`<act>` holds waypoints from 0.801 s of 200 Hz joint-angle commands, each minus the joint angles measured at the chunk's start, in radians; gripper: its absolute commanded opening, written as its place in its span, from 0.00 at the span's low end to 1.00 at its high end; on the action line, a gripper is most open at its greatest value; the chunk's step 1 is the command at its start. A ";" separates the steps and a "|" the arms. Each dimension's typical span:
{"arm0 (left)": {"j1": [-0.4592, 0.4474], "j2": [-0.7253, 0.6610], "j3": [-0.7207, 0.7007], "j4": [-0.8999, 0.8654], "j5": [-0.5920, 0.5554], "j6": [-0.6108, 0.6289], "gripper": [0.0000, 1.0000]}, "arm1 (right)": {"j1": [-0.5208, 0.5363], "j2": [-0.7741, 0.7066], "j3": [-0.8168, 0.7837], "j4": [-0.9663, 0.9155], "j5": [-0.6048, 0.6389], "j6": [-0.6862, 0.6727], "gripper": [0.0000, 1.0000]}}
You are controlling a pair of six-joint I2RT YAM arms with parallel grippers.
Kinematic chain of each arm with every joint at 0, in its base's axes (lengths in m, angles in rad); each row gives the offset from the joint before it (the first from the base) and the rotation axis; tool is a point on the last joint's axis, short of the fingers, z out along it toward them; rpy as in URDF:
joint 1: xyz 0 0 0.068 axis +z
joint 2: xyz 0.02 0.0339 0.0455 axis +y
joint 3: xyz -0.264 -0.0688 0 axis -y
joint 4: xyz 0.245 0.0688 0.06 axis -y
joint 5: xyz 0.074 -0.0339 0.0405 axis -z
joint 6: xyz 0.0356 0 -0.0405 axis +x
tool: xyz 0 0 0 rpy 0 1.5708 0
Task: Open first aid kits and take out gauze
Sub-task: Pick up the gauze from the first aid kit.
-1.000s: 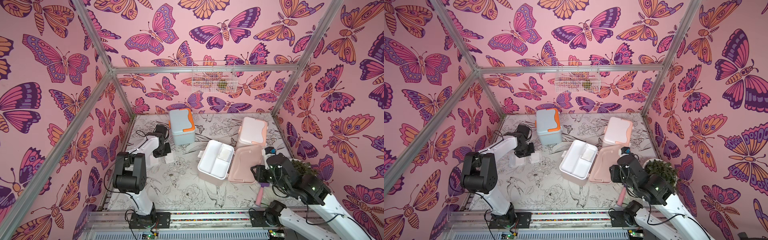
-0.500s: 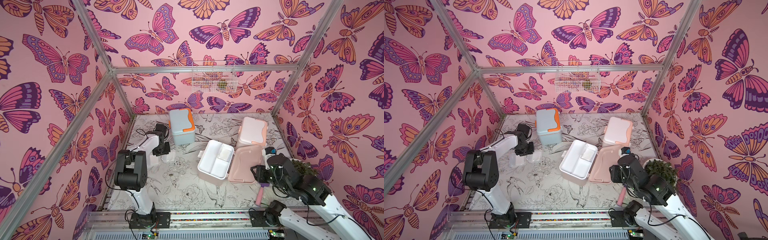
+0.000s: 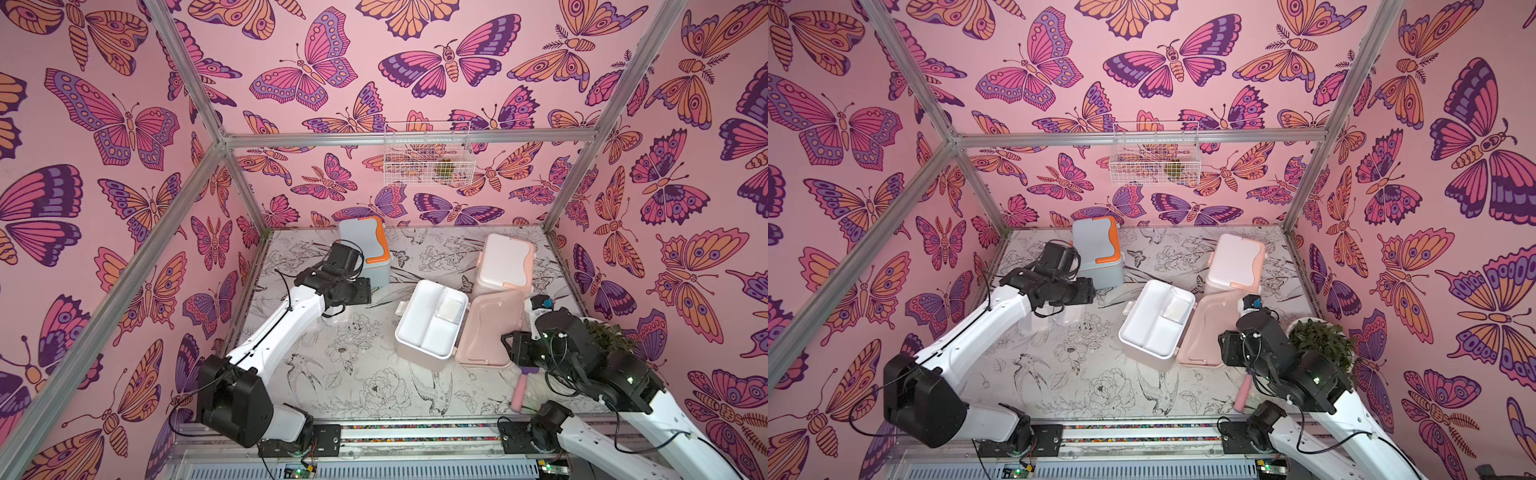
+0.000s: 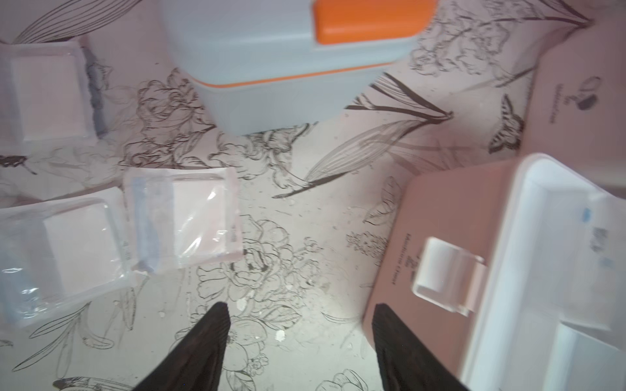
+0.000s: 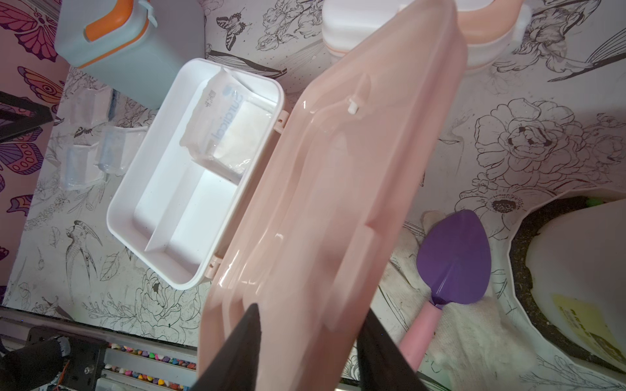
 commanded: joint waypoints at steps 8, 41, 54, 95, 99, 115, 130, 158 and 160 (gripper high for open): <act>-0.114 0.020 0.058 -0.061 0.041 -0.040 0.70 | 0.001 -0.018 -0.025 0.014 -0.011 0.014 0.47; -0.245 0.119 0.194 -0.080 0.031 -0.038 0.70 | 0.001 -0.031 -0.039 0.014 -0.008 0.021 0.48; -0.281 0.169 0.252 -0.092 0.032 -0.033 0.70 | 0.001 -0.036 -0.044 0.009 -0.004 0.021 0.48; -0.351 0.352 0.441 -0.138 0.044 -0.009 0.67 | 0.001 -0.052 -0.070 0.003 -0.002 0.032 0.51; -0.356 0.370 0.458 -0.143 0.044 -0.006 0.65 | 0.002 -0.052 -0.073 0.005 -0.002 0.032 0.51; -0.370 0.436 0.527 -0.165 0.045 0.005 0.60 | 0.002 -0.062 -0.084 0.003 -0.005 0.037 0.51; -0.378 0.487 0.579 -0.184 0.040 0.013 0.53 | 0.001 -0.071 -0.089 -0.002 -0.003 0.039 0.52; -0.383 0.556 0.641 -0.206 0.012 0.023 0.43 | 0.001 -0.081 -0.088 -0.009 -0.003 0.040 0.52; -0.383 0.561 0.644 -0.208 0.011 0.025 0.43 | 0.002 -0.081 -0.088 -0.009 -0.003 0.040 0.52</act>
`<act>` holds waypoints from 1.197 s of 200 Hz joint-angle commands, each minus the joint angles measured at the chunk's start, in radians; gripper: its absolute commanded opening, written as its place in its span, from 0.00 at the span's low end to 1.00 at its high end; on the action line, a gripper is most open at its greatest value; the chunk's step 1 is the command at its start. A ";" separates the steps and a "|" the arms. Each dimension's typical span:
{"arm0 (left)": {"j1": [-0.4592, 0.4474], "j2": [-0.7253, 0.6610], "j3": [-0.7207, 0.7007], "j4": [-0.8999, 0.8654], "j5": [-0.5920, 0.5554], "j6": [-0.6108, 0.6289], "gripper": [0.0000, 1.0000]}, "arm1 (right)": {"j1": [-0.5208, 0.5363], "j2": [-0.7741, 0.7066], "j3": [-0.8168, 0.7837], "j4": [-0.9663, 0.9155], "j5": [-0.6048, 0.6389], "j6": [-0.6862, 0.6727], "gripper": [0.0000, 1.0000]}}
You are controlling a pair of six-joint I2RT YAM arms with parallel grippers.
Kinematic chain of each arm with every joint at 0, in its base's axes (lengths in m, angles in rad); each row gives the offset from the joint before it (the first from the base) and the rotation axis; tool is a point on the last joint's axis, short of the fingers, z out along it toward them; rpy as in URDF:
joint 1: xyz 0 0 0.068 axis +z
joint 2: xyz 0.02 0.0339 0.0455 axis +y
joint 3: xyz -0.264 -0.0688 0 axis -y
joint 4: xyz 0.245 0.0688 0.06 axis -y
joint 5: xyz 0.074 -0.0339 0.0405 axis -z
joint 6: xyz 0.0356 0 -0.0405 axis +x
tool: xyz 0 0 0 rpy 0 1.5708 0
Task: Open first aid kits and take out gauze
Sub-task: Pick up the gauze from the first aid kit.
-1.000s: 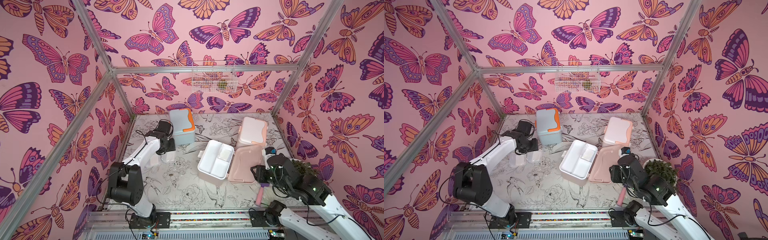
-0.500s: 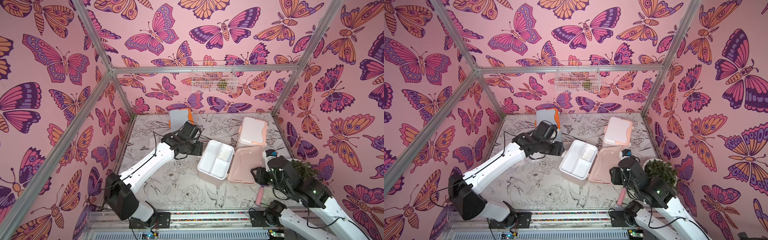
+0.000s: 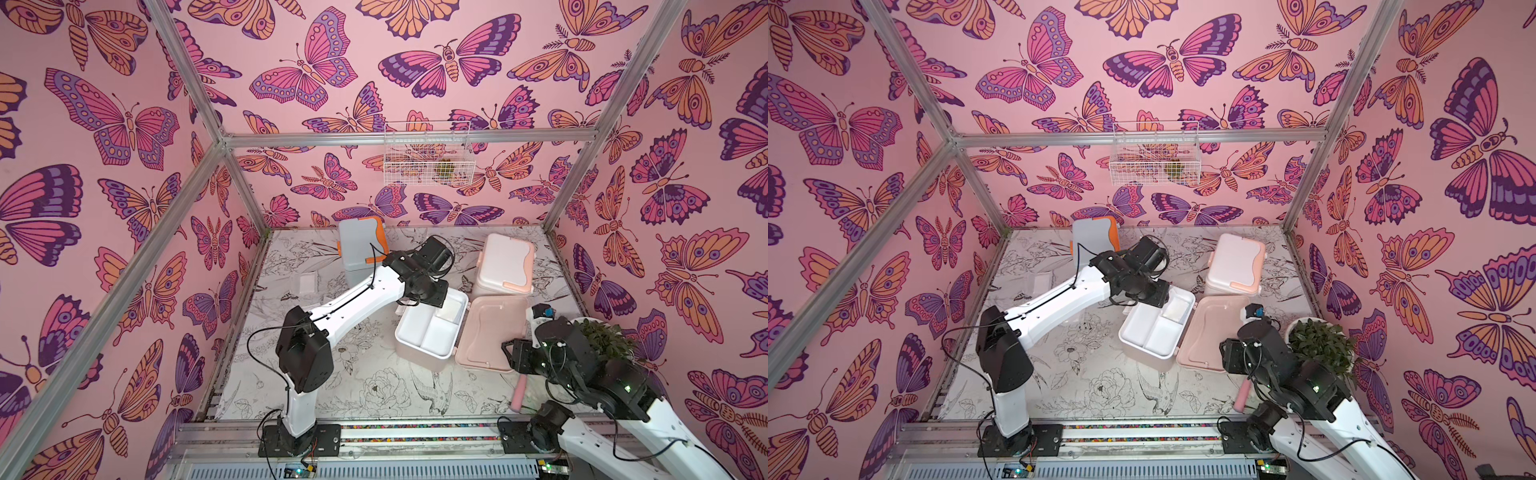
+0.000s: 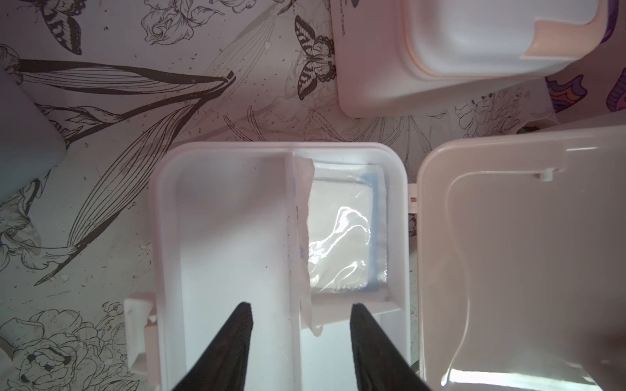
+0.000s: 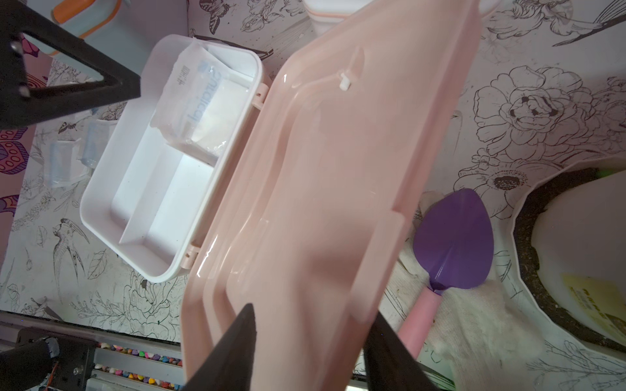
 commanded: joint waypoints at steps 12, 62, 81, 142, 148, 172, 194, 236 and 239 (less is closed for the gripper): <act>-0.003 0.065 0.068 -0.071 -0.036 0.028 0.39 | 0.001 -0.013 -0.001 -0.007 -0.002 0.010 0.52; -0.006 0.117 0.115 -0.076 0.009 0.026 0.26 | 0.002 -0.022 -0.008 -0.010 -0.006 0.010 0.52; -0.007 0.130 0.124 -0.076 0.019 0.028 0.25 | 0.001 -0.026 -0.009 -0.010 -0.006 0.010 0.52; -0.017 0.154 0.142 -0.075 0.042 0.031 0.14 | 0.002 -0.038 -0.011 -0.015 -0.005 0.012 0.52; -0.019 0.154 0.143 -0.076 0.042 0.031 0.13 | 0.002 -0.038 -0.011 -0.015 -0.007 0.012 0.52; -0.020 0.146 0.140 -0.076 0.034 0.030 0.06 | 0.002 -0.040 -0.010 -0.017 -0.005 0.011 0.52; -0.019 0.111 0.131 -0.077 0.016 0.028 0.00 | 0.001 -0.041 -0.009 -0.019 -0.003 0.010 0.52; -0.019 -0.041 0.062 -0.076 -0.057 0.022 0.00 | 0.002 -0.039 -0.009 -0.015 -0.006 0.007 0.52; -0.017 -0.056 0.053 -0.075 -0.064 0.020 0.00 | 0.001 -0.038 -0.009 -0.015 -0.005 0.007 0.52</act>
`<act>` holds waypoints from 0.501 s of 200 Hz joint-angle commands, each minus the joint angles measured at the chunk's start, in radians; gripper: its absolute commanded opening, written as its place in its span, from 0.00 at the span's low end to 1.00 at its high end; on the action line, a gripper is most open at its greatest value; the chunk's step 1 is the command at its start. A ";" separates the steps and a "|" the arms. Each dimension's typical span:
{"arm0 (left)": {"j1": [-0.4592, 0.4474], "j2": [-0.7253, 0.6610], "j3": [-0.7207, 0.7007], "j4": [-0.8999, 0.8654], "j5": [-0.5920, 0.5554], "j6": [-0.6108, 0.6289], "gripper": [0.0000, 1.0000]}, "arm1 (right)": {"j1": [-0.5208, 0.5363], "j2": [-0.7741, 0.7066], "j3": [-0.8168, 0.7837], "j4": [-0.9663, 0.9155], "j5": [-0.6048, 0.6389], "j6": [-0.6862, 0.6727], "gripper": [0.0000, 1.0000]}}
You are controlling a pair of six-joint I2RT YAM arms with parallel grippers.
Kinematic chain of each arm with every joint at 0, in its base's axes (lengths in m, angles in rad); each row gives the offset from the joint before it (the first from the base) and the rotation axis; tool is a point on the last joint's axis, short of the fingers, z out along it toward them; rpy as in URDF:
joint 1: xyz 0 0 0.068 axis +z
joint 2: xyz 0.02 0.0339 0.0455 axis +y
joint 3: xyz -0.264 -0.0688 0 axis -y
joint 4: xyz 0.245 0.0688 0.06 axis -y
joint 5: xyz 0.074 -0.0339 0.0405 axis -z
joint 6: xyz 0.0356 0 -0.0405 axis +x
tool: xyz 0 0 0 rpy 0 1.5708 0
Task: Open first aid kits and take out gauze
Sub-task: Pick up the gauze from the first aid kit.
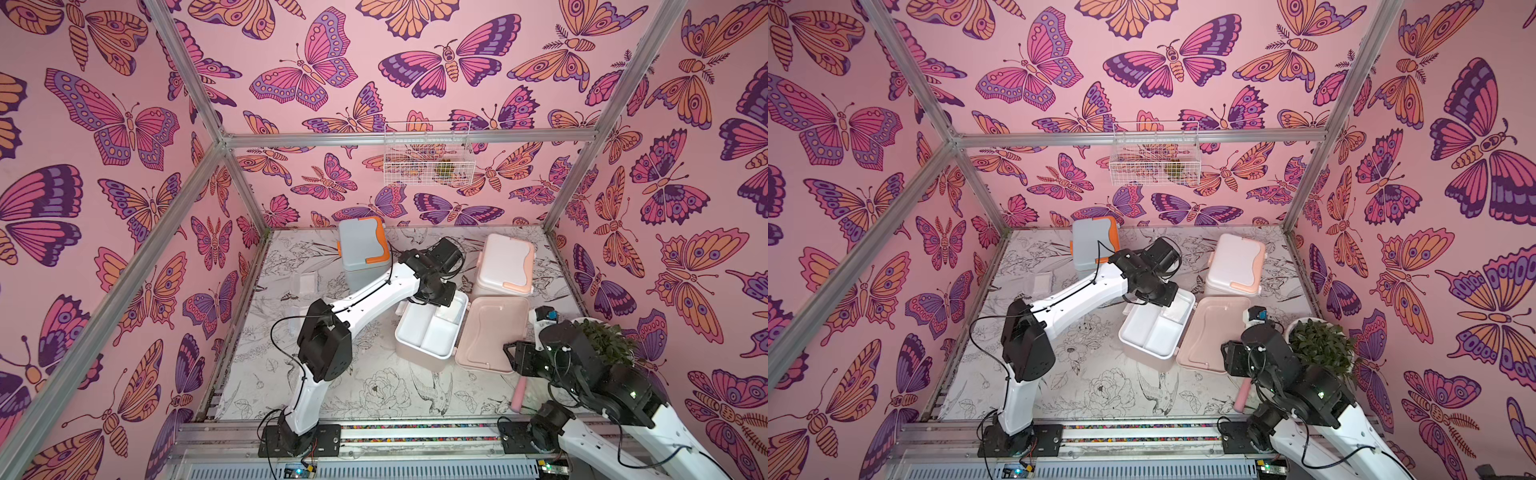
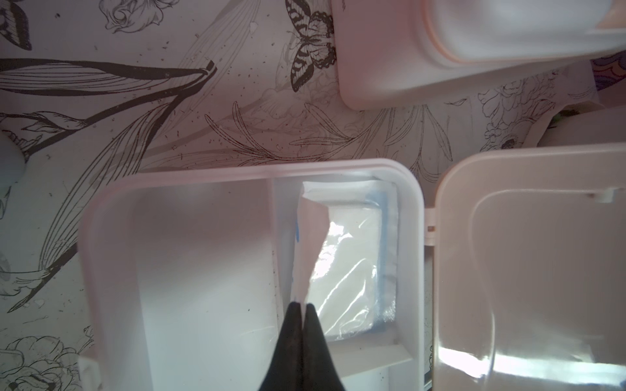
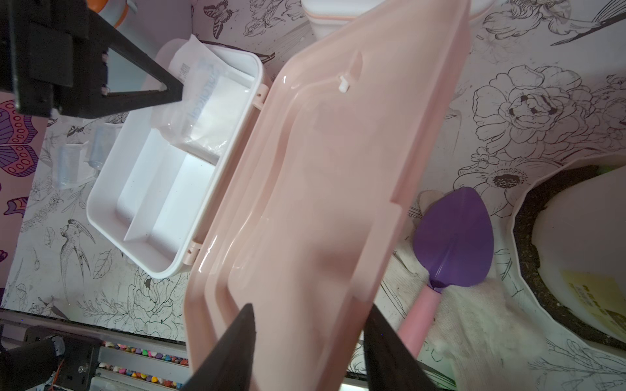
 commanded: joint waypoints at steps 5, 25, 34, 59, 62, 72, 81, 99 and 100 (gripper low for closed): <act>-0.003 -0.171 -0.062 -0.023 -0.072 -0.001 0.00 | 0.001 -0.004 0.000 -0.008 -0.005 0.001 0.52; 0.007 -0.283 -0.133 -0.020 -0.104 -0.015 0.00 | 0.002 -0.004 0.001 -0.008 -0.007 0.000 0.52; 0.015 -0.339 -0.173 -0.020 -0.119 -0.023 0.00 | 0.001 -0.004 0.004 -0.012 -0.008 -0.002 0.52; 0.054 -0.513 -0.308 -0.029 -0.135 -0.052 0.00 | 0.001 -0.008 0.006 -0.017 -0.007 -0.002 0.52; 0.061 -0.536 -0.325 -0.031 -0.133 -0.055 0.00 | 0.001 -0.008 0.006 -0.016 -0.008 -0.003 0.52; 0.087 -0.602 -0.382 -0.037 -0.120 -0.068 0.00 | 0.002 -0.003 0.006 -0.014 -0.011 -0.003 0.52; 0.111 -0.659 -0.431 -0.046 -0.116 -0.079 0.00 | 0.001 0.000 0.006 -0.013 -0.013 -0.004 0.52; 0.161 -0.775 -0.541 -0.062 -0.113 -0.101 0.00 | 0.002 0.004 0.005 -0.008 -0.018 -0.005 0.52; 0.165 -0.784 -0.547 -0.063 -0.113 -0.103 0.00 | 0.002 0.004 0.005 -0.008 -0.018 -0.005 0.52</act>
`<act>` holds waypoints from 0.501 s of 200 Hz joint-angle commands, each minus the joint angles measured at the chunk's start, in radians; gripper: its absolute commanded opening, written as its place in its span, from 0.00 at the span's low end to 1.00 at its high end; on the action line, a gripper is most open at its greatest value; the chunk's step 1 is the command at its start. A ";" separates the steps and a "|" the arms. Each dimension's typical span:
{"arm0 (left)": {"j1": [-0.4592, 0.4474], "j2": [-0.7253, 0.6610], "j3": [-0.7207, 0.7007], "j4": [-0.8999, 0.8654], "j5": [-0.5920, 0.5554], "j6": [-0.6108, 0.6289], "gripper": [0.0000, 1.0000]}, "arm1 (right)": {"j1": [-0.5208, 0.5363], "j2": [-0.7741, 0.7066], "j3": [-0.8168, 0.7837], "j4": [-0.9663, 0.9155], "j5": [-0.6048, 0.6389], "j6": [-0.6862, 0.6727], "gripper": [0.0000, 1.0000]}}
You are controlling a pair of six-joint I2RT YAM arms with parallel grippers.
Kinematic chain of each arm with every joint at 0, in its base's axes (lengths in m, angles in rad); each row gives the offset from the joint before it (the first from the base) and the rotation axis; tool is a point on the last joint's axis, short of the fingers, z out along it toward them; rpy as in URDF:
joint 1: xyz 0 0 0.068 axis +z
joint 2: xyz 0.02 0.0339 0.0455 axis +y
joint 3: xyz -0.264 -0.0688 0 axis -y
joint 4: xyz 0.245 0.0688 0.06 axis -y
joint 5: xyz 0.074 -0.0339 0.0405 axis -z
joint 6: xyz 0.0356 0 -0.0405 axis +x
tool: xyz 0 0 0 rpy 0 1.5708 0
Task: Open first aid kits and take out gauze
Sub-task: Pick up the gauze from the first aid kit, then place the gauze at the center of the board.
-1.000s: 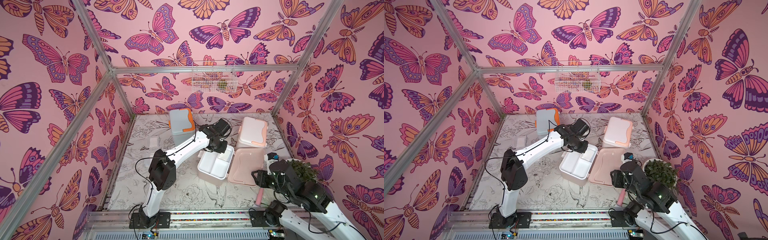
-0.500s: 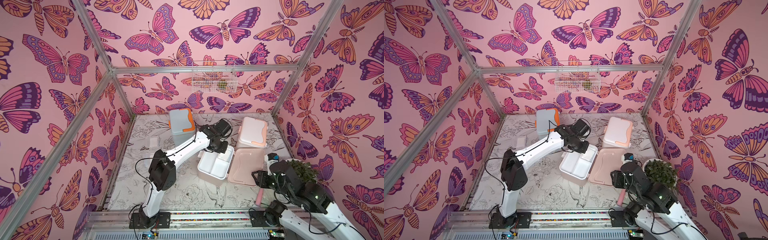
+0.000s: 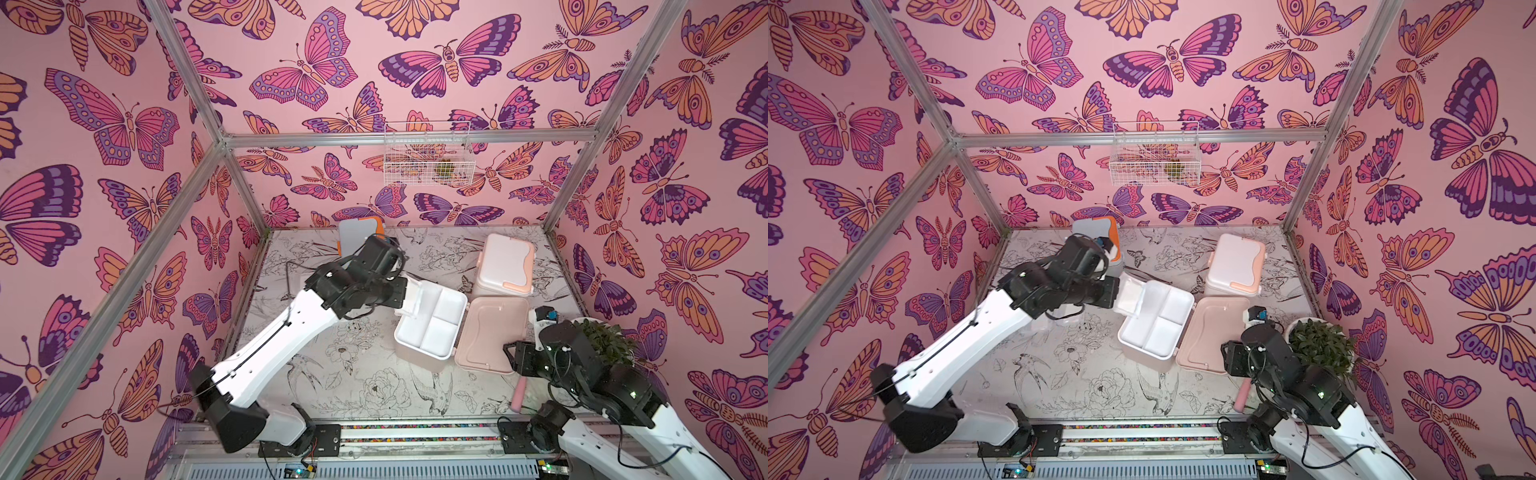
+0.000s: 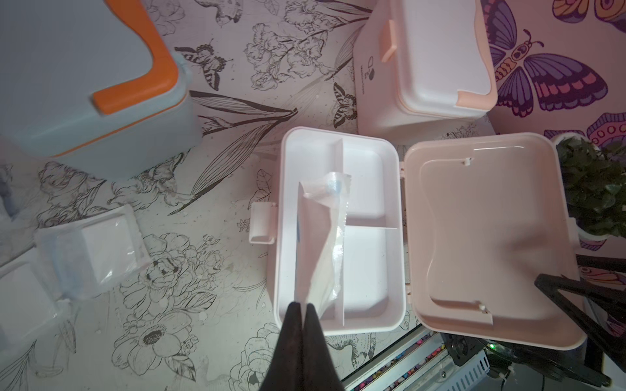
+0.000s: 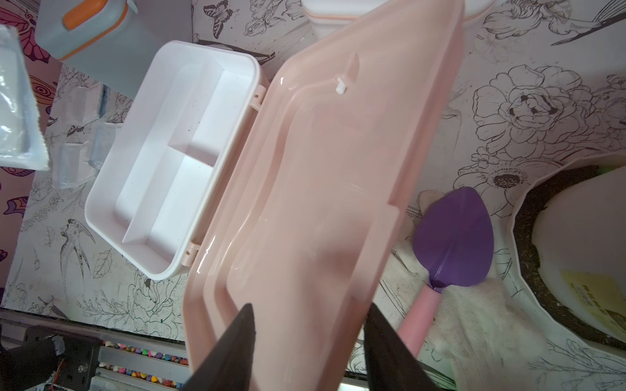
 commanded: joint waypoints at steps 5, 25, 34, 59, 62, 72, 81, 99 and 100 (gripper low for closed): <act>0.068 -0.129 -0.149 -0.059 -0.013 -0.050 0.00 | 0.002 0.005 0.004 -0.007 -0.014 -0.004 0.52; 0.140 -0.215 -0.275 -0.058 0.012 -0.075 0.00 | 0.001 0.010 0.004 -0.003 -0.021 -0.006 0.52; 0.166 -0.244 -0.328 -0.051 0.016 -0.086 0.00 | 0.001 0.010 0.003 -0.003 -0.022 -0.006 0.52; 0.250 -0.307 -0.480 0.000 0.042 -0.124 0.00 | 0.001 0.011 0.000 0.000 -0.026 -0.006 0.52; 0.258 -0.311 -0.499 0.009 0.043 -0.129 0.00 | 0.001 0.012 0.000 -0.001 -0.028 -0.006 0.52; 0.288 -0.325 -0.552 0.038 0.051 -0.146 0.00 | 0.001 0.014 0.000 0.002 -0.030 -0.006 0.52; 0.310 -0.327 -0.598 0.062 0.055 -0.157 0.00 | 0.002 0.016 0.000 0.000 -0.030 -0.006 0.52; 0.347 -0.314 -0.665 0.103 0.039 -0.172 0.00 | 0.001 0.018 0.002 0.000 -0.034 -0.007 0.52; 0.349 -0.312 -0.668 0.105 0.038 -0.172 0.00 | 0.001 0.019 0.003 0.000 -0.034 -0.007 0.52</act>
